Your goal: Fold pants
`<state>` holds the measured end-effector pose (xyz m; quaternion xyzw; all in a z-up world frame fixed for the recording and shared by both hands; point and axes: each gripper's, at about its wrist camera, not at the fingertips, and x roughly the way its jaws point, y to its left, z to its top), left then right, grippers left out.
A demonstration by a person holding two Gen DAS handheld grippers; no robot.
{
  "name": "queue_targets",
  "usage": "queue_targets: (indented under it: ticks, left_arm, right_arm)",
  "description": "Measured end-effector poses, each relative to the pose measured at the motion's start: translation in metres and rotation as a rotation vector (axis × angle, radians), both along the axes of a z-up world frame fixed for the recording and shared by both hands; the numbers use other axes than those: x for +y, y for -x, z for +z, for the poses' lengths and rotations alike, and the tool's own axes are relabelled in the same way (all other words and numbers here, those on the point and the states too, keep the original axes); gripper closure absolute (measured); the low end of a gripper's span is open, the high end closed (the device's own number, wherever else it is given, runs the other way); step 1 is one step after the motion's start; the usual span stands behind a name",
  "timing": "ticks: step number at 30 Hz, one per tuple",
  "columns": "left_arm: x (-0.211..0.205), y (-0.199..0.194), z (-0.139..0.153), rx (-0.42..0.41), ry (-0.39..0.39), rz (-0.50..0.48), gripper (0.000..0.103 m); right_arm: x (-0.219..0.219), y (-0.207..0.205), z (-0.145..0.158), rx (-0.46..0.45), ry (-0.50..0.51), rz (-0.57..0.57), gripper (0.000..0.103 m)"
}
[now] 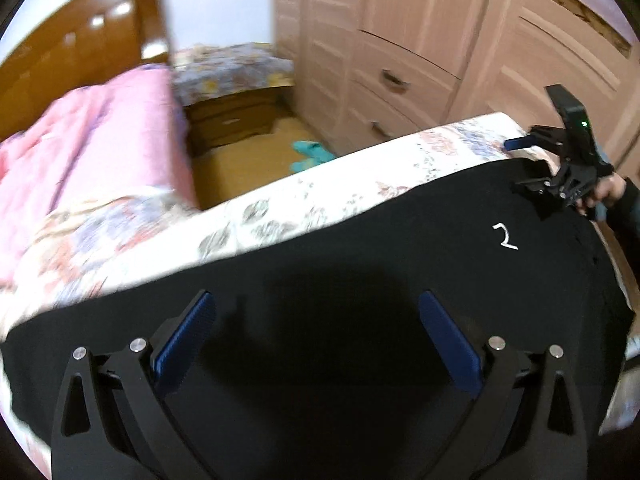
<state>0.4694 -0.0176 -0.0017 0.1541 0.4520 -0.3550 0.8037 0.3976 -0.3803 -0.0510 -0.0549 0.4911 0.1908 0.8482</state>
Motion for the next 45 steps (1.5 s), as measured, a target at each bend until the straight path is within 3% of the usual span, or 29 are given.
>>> queue_targets:
  ticks: [2, 5, 6, 7, 9, 16, 24, 25, 26, 27, 29, 30, 39, 45]
  left_arm:
    - [0.0, -0.012, -0.003, 0.02, 0.026, -0.077, 0.006]
    - [-0.004, -0.021, -0.009, 0.036, 0.033, -0.176, 0.008]
    - [-0.006, -0.024, -0.011, 0.042, 0.027, -0.203, 0.008]
    - [-0.008, -0.025, -0.014, 0.051, 0.026, -0.227, 0.008]
    - [-0.011, -0.03, -0.017, 0.056, 0.016, -0.26, 0.008]
    - [-0.015, -0.062, -0.018, 0.119, 0.048, -0.33, 0.008]
    - [-0.017, -0.083, -0.038, 0.304, 0.11, -0.418, 0.01]
    - [-0.016, -0.082, -0.039, 0.324, 0.136, -0.431, 0.013]
    - [-0.014, -0.08, -0.04, 0.336, 0.147, -0.436, 0.027]
    - [-0.012, -0.077, -0.041, 0.343, 0.149, -0.44, 0.052]
    - [-0.009, -0.066, -0.039, 0.307, 0.126, -0.438, 0.081]
    - [-0.006, -0.062, -0.037, 0.281, 0.115, -0.433, 0.086]
    - [0.039, 0.044, 0.052, -0.11, 0.058, -0.317, 0.09]
    - [0.064, 0.167, 0.079, -0.313, -0.06, -0.29, 0.091]
  right_arm:
    - [-0.004, 0.008, 0.001, 0.0, -0.045, 0.02, 0.02]
    - [-0.004, 0.023, 0.005, -0.006, -0.085, 0.055, 0.051]
    - [-0.003, 0.025, 0.007, -0.01, -0.091, 0.059, 0.064]
    - [-0.001, 0.03, 0.01, -0.032, -0.074, 0.057, 0.083]
    - [0.004, 0.043, 0.019, -0.095, -0.019, 0.052, 0.092]
    - [0.029, 0.112, 0.072, -0.358, 0.017, 0.048, 0.094]
    - [0.037, 0.173, 0.106, -0.498, -0.043, -0.007, 0.094]
    - [0.038, 0.176, 0.107, -0.503, -0.051, -0.012, 0.094]
    - [0.039, 0.18, 0.107, -0.506, -0.056, -0.018, 0.094]
    - [0.041, 0.183, 0.106, -0.504, -0.049, -0.024, 0.094]
    - [0.045, 0.181, 0.102, -0.484, -0.033, -0.033, 0.094]
    - [0.047, 0.181, 0.1, -0.48, -0.025, -0.04, 0.094]
    - [0.049, 0.189, 0.098, -0.474, 0.028, -0.128, 0.095]
    - [0.059, 0.242, 0.115, -0.498, -0.003, -0.117, 0.095]
